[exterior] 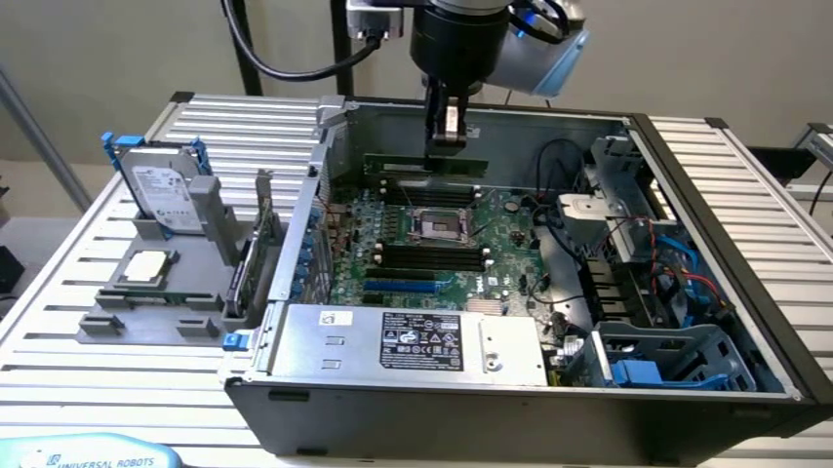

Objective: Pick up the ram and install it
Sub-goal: 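Pick up the ram and move it above insertion slot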

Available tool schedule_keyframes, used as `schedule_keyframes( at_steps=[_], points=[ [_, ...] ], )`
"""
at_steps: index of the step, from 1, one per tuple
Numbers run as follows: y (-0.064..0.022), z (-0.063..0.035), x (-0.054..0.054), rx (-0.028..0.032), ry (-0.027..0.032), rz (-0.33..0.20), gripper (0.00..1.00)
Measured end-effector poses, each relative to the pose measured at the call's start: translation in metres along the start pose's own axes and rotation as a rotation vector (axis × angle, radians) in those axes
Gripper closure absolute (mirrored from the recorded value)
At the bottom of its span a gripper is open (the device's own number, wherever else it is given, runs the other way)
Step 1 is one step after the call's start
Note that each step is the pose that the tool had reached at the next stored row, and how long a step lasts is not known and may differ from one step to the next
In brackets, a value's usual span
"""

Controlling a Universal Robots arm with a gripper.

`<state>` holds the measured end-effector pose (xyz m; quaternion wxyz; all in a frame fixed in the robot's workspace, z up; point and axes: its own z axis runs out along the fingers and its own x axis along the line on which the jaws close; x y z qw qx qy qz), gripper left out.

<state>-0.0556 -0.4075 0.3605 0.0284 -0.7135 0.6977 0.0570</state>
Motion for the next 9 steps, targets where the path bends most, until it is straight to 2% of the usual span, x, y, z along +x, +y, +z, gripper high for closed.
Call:
schedule_keyframes(
  at_steps=[4,9],
  points=[
    [-0.0082,0.0073,-0.007,0.0001,0.0000,0.000,0.87],
    [-0.0157,0.0145,-0.008,0.0017,-0.0005,0.015,0.87]
  ],
)
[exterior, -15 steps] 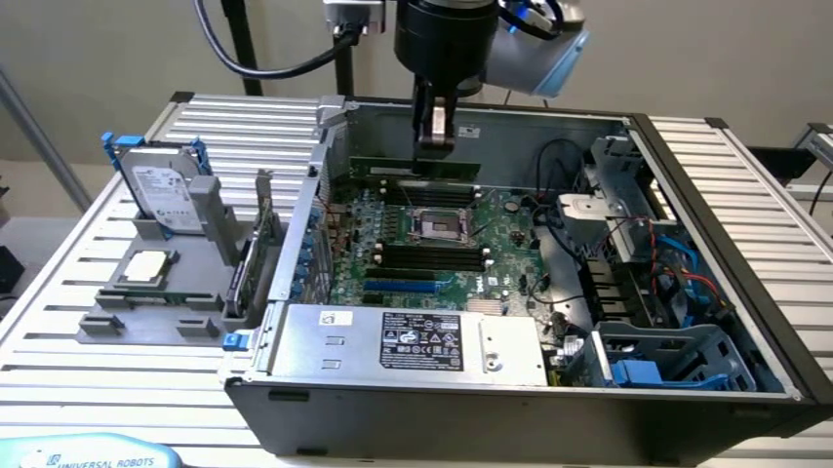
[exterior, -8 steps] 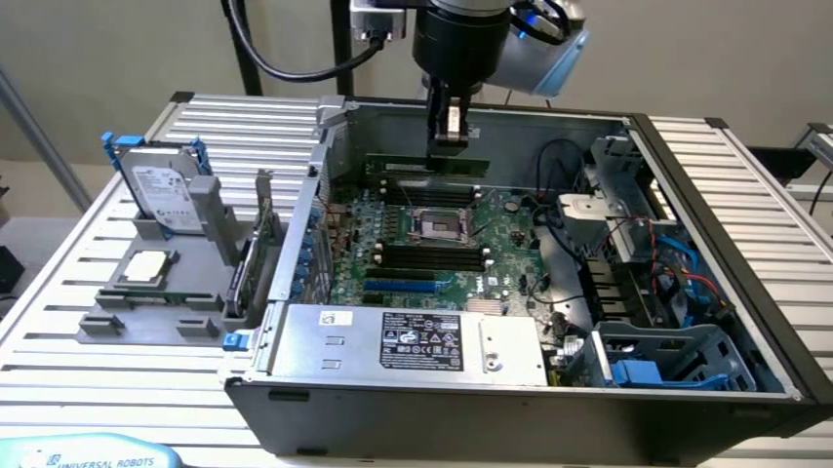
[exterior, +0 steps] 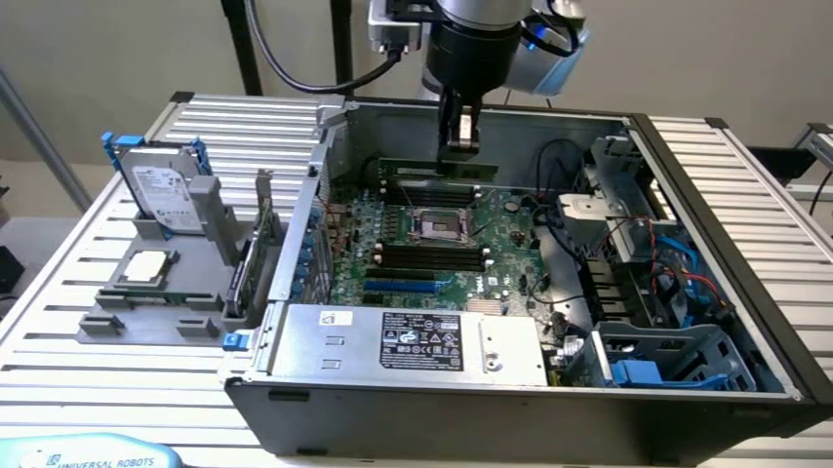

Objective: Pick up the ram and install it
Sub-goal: 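Pick up the ram and move it above insertion slot, then insert the ram into the slot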

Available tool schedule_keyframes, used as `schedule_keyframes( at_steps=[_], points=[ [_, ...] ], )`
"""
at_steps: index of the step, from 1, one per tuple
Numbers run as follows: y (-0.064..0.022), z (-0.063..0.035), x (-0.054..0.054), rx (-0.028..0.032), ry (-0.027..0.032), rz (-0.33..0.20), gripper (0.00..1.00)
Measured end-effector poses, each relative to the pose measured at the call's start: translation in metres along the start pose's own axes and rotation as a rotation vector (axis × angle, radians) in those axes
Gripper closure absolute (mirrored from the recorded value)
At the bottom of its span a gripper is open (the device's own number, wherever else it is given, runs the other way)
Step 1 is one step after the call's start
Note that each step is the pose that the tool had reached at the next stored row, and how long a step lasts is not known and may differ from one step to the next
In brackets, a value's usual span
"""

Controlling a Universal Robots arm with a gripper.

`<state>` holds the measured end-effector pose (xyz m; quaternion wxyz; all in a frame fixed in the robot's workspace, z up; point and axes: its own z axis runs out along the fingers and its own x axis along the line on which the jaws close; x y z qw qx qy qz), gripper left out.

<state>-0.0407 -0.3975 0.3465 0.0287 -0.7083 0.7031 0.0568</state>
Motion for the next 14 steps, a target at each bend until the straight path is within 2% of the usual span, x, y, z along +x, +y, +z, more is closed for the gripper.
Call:
schedule_keyframes(
  at_steps=[2,14],
  points=[
    [-0.0023,0.0025,0.0001,0.0009,0.0002,0.006,0.87],
    [-0.0024,0.0029,0.0002,0.0009,0.0014,0.006,0.87]
  ],
)
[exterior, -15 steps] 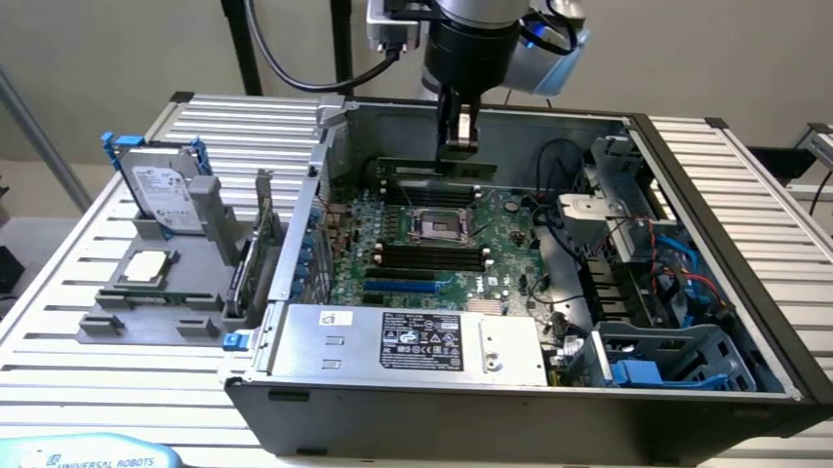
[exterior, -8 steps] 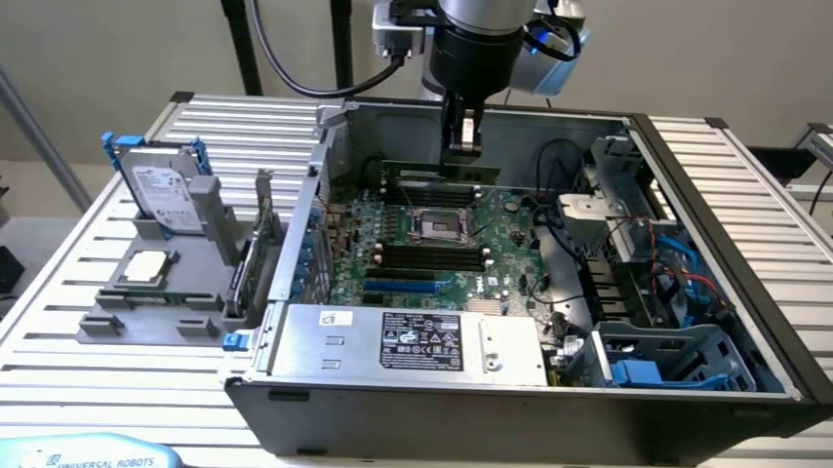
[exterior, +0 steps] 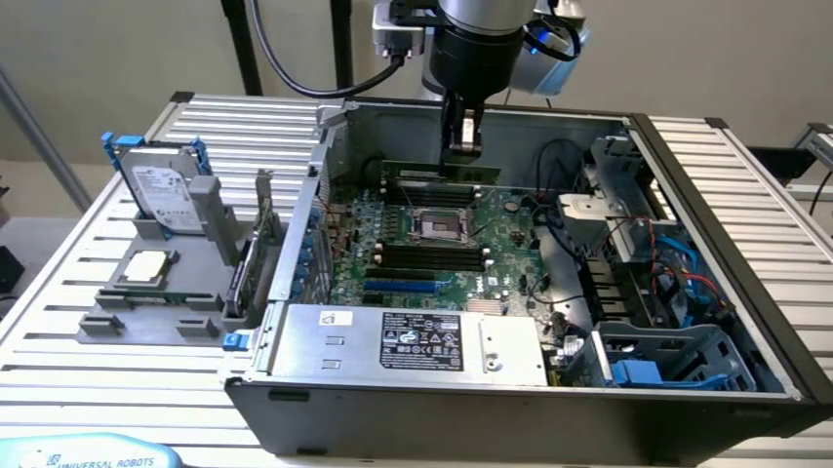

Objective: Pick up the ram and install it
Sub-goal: 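Insert the ram into the slot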

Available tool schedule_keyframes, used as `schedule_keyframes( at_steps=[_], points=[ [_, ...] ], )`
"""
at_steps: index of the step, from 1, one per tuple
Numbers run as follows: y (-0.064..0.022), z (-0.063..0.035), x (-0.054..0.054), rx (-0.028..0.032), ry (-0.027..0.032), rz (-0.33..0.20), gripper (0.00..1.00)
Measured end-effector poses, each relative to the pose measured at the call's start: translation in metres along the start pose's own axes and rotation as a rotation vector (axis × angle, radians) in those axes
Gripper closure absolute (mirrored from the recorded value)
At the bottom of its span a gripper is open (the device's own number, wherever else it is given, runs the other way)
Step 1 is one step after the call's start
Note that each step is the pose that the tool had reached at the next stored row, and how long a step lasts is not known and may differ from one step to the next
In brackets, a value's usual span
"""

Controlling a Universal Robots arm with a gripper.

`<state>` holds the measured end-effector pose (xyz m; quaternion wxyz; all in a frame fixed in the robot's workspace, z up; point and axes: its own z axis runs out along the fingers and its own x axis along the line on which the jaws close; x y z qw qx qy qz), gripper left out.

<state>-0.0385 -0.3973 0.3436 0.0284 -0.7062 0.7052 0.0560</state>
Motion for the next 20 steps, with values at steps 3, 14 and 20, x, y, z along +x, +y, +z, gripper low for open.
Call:
schedule_keyframes(
  at_steps=[3,14,20],
  points=[
    [0.0000,0.0000,0.000,0.0000,0.0000,0.000,0.87],
    [-0.0005,0.0063,0.000,0.0001,0.0458,0.002,0.87],
    [-0.0007,0.0152,0.001,0.0019,0.0650,0.002,0.87]
  ],
)
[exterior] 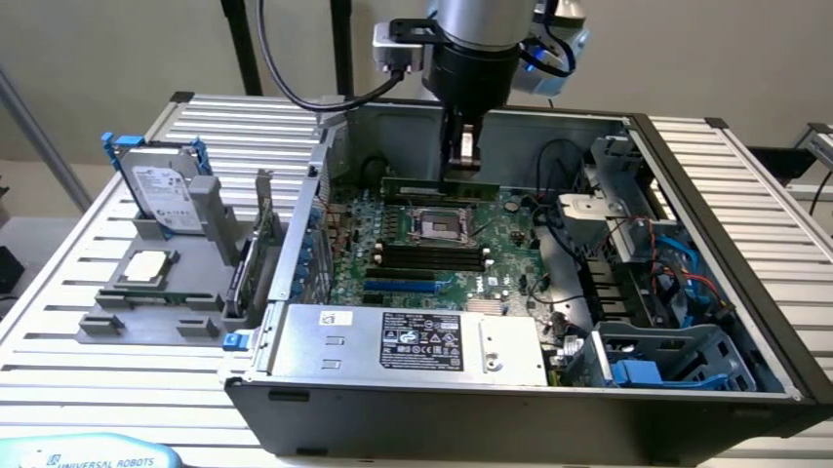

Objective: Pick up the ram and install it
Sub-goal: 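Insert the ram into the slot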

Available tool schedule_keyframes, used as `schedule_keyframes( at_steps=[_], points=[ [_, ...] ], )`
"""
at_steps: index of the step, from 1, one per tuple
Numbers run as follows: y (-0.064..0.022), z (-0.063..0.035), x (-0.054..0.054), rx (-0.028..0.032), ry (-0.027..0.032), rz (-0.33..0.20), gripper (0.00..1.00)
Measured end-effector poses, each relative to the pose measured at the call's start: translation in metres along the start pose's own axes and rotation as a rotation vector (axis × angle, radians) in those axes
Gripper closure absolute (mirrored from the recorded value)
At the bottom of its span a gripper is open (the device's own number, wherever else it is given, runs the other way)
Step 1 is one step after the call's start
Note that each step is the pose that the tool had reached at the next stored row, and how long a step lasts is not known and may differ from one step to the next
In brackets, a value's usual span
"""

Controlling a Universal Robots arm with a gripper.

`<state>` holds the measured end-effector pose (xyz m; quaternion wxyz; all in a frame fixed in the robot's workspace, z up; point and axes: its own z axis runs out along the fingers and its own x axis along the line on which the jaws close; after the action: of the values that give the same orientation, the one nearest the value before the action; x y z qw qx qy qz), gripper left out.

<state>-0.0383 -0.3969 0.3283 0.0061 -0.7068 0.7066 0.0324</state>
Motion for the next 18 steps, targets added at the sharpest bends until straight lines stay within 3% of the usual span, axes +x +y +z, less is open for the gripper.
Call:
schedule_keyframes(
  at_steps=[6,18],
  points=[
    [0.0022,0.0109,0.001,0.0072,-0.0001,0.000,0.87],
    [0.0052,0.0325,0.006,0.0116,0.0000,-0.001,0.87]
  ],
)
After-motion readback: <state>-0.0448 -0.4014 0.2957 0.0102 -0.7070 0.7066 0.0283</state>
